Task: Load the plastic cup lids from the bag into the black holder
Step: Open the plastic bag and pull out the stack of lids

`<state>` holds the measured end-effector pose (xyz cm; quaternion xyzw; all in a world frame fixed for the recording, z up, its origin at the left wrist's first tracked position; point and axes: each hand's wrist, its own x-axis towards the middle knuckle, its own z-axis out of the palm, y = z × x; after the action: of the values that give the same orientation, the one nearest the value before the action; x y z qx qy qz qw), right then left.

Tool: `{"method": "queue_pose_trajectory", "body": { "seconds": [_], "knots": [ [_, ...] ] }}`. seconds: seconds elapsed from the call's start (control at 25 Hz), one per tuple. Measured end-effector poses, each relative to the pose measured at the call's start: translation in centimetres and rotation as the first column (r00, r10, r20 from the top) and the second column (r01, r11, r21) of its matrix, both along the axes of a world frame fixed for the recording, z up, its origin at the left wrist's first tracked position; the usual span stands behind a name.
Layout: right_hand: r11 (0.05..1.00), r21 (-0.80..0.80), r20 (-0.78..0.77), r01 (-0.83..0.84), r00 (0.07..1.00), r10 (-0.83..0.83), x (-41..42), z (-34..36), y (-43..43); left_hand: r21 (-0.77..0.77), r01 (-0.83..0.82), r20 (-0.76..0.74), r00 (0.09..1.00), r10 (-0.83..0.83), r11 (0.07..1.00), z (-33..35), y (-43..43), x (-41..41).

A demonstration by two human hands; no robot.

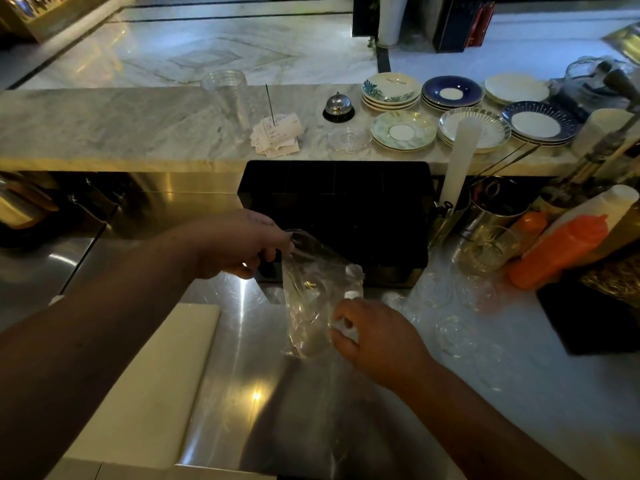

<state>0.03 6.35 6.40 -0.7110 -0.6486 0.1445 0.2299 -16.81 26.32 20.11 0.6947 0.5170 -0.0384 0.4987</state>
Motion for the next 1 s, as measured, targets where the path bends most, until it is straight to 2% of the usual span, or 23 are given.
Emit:
{"method": "queue_pose_trajectory", "body": {
  "seconds": [0.16, 0.32, 0.4, 0.48, 0.64, 0.72, 0.8, 0.88, 0.92, 1.0],
  "knots": [
    [0.993, 0.116, -0.102, 0.03, 0.995, -0.018, 0.2, 3.5, 1.9, -0.126, -0.116, 0.162, 0.977, 0.136, 0.985, -1.8, -0.9, -1.0],
    [0.987, 0.027, -0.25, 0.157, 0.957, -0.145, 1.1, 6.2, 4.9, -0.114, -0.119, 0.249, 0.958, 0.144, 0.986, -1.5, -1.2, -1.6],
    [0.993, 0.024, -0.222, 0.118, 0.969, -0.11, 1.6, 7.1, 5.6, -0.046, -0.109, 0.252, 0.961, 0.117, 0.993, -1.2, -1.3, -1.7],
    [0.999, -0.023, -0.105, 0.031, 0.994, -0.033, 1.4, 7.6, 5.9, 0.043, -0.111, 0.241, 0.966, 0.098, 0.993, -1.1, -1.4, -1.4],
    [0.979, -0.205, 0.169, -0.001, 0.985, 0.036, 0.7, 7.4, 6.5, 0.32, -0.172, 0.124, 0.982, 0.139, 0.932, -0.6, -1.6, -0.3],
    [0.971, -0.238, 0.242, 0.013, 0.969, 0.046, 0.7, 7.4, 6.9, 0.425, -0.116, 0.035, 0.993, 0.111, 0.898, 0.1, -2.3, 0.7],
    [0.977, -0.215, 0.224, 0.001, 0.973, 0.048, 1.1, 7.6, 6.8, 0.463, 0.039, -0.12, 0.993, 0.019, 0.885, 0.3, -3.3, 2.0],
    [0.986, -0.167, 0.155, -0.013, 0.987, 0.039, 2.0, 7.8, 6.4, 0.505, 0.258, -0.336, 0.938, -0.087, 0.824, 0.0, -3.8, 2.7],
    [0.989, -0.149, 0.123, -0.007, 0.992, 0.026, 2.8, 7.9, 6.1, 0.496, 0.303, -0.372, 0.921, -0.116, 0.814, -0.1, -3.5, 2.7],
    [0.987, -0.159, 0.115, 0.031, 0.993, -0.013, 4.7, 8.0, 5.4, 0.474, 0.237, -0.287, 0.952, -0.106, 0.848, 0.2, -2.5, 2.0]
  ]
}}
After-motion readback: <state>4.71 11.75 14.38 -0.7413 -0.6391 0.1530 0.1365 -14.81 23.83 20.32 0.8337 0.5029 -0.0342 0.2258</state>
